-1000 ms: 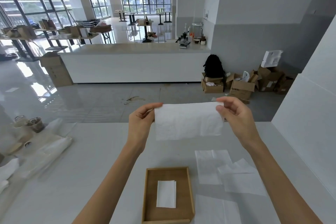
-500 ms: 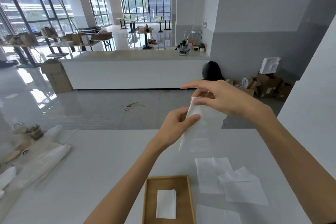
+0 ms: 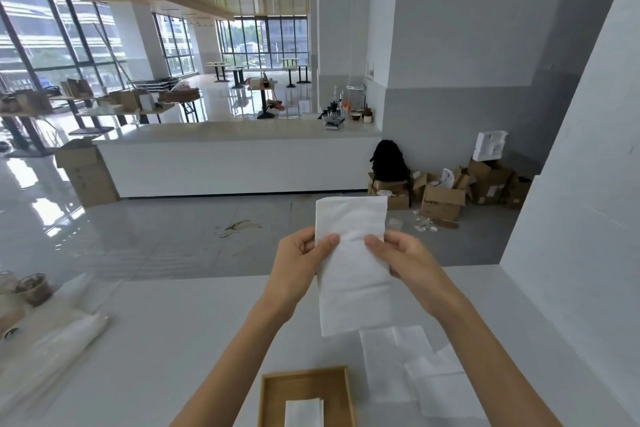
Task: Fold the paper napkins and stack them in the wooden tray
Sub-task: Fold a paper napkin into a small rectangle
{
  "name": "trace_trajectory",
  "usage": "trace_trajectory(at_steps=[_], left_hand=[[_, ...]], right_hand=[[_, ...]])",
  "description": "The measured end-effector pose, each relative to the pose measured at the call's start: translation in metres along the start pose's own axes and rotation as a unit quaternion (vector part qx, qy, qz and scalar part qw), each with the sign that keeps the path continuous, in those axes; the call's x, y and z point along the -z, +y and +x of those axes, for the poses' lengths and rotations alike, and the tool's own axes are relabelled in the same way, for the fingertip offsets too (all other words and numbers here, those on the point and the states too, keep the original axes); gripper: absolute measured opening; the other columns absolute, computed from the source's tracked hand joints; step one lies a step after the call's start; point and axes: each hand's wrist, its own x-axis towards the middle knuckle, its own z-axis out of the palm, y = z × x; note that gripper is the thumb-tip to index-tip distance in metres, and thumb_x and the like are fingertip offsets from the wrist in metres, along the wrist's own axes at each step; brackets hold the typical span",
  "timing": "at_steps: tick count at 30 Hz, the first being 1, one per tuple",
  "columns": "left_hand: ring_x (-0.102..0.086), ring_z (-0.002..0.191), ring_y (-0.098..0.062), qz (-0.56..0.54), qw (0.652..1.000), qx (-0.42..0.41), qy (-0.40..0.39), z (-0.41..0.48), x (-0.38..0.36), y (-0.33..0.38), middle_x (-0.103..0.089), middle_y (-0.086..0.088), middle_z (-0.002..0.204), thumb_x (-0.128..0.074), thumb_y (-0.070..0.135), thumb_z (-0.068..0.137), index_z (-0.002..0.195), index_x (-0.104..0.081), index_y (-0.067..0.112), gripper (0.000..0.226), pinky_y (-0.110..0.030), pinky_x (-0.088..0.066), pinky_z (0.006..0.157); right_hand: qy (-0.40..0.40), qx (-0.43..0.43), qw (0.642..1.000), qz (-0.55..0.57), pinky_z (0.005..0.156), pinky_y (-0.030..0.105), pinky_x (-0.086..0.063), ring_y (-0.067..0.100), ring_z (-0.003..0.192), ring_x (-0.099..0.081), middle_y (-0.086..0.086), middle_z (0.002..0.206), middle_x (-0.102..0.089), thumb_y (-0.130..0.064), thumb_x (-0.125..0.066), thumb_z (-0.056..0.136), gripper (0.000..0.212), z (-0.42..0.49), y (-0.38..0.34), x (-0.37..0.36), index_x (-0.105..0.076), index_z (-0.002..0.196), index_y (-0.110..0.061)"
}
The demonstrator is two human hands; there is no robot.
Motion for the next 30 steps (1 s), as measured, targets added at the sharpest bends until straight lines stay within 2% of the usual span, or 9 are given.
trace_trajectory(at_steps=[4,7,9,12,14,17,20,26,30], left_hand=[[-0.078,0.091,-0.027,0.011,1.0,0.011,0.007,0.0,0.002,-0.002,-0.081,-0.011,0.099,-0.066,0.021,0.098,0.103,-0.075,0.011,0.014,-0.038,-0.063,0.078],[-0.077,0.095,-0.029,-0.001,1.0,0.013,0.003,0.003,0.003,-0.002,-0.08,-0.012,0.101,-0.066,0.023,0.099,0.104,-0.076,0.012,0.016,-0.038,-0.064,0.082],[-0.077,0.095,-0.027,-0.007,1.0,0.015,0.003,0.004,0.005,0.001,-0.081,-0.011,0.101,-0.066,0.024,0.099,0.103,-0.077,0.014,0.016,-0.035,-0.064,0.079],[-0.077,0.094,-0.029,0.002,1.0,0.013,0.014,0.008,0.007,0.003,-0.08,-0.013,0.1,-0.064,0.025,0.1,0.1,-0.077,0.01,0.019,-0.032,-0.063,0.077],[-0.076,0.096,-0.029,0.01,1.0,0.012,0.011,0.01,0.009,0.004,-0.08,-0.013,0.102,-0.061,0.026,0.101,0.101,-0.076,0.008,0.023,-0.033,-0.063,0.08],[-0.077,0.098,-0.025,0.009,1.0,0.014,-0.008,0.011,0.009,0.007,-0.08,-0.008,0.105,-0.057,0.027,0.103,0.103,-0.076,0.011,0.025,-0.031,-0.063,0.08],[-0.076,0.101,-0.024,0.011,1.0,0.014,-0.025,0.011,0.008,0.008,-0.08,-0.006,0.108,-0.054,0.027,0.105,0.108,-0.075,0.011,0.026,-0.034,-0.062,0.084],[-0.076,0.101,-0.026,0.039,0.999,0.016,-0.017,0.011,0.004,0.01,-0.08,-0.006,0.106,-0.054,0.025,0.105,0.111,-0.073,0.007,0.026,-0.038,-0.062,0.088],[-0.076,0.1,-0.023,0.038,0.999,0.02,-0.021,0.011,0.003,0.01,-0.08,-0.006,0.107,-0.051,0.025,0.106,0.111,-0.072,0.006,0.028,-0.032,-0.062,0.083]], right_hand=[[0.029,0.036,0.998,0.037,0.071,0.028,-0.061,0.023,0.091,-0.077,0.004,0.099,-0.081,-0.025,-0.073,0.09,0.016,0.001,-0.007,-0.004,-0.078,0.102,-0.015],[0.036,0.047,0.998,0.033,0.066,0.024,-0.059,0.023,0.089,-0.077,0.005,0.097,-0.081,-0.024,-0.074,0.09,0.016,0.001,-0.013,-0.004,-0.079,0.1,-0.014],[0.039,0.044,0.997,0.04,0.066,0.025,-0.059,0.025,0.091,-0.077,0.005,0.097,-0.081,-0.026,-0.072,0.091,0.016,0.001,-0.016,-0.003,-0.079,0.1,-0.015],[0.031,0.035,0.999,0.022,0.075,0.04,-0.06,0.033,0.092,-0.074,0.019,0.101,-0.076,-0.035,-0.068,0.093,0.024,0.002,-0.019,0.0,-0.079,0.099,-0.014],[0.018,0.034,0.999,0.015,0.084,0.047,-0.059,0.034,0.096,-0.074,0.018,0.104,-0.076,-0.037,-0.066,0.093,0.025,0.001,-0.02,0.001,-0.08,0.098,-0.017],[0.021,0.043,0.999,0.023,0.078,0.037,-0.063,0.025,0.092,-0.076,0.005,0.099,-0.08,-0.036,-0.069,0.089,0.018,0.0,-0.023,0.001,-0.081,0.095,-0.023],[0.031,0.043,0.998,0.027,0.068,0.025,-0.062,0.019,0.086,-0.077,0.002,0.096,-0.081,-0.032,-0.072,0.089,0.015,0.0,-0.023,0.001,-0.081,0.093,-0.021],[0.037,0.033,0.998,0.037,0.063,0.021,-0.06,0.015,0.082,-0.077,-0.001,0.092,-0.081,-0.034,-0.072,0.087,0.013,-0.002,-0.025,0.004,-0.08,0.09,-0.025],[0.038,0.029,0.998,0.035,0.067,0.023,-0.061,0.019,0.085,-0.077,0.002,0.093,-0.081,-0.03,-0.072,0.089,0.016,-0.001,-0.024,0.009,-0.079,0.095,-0.017]])
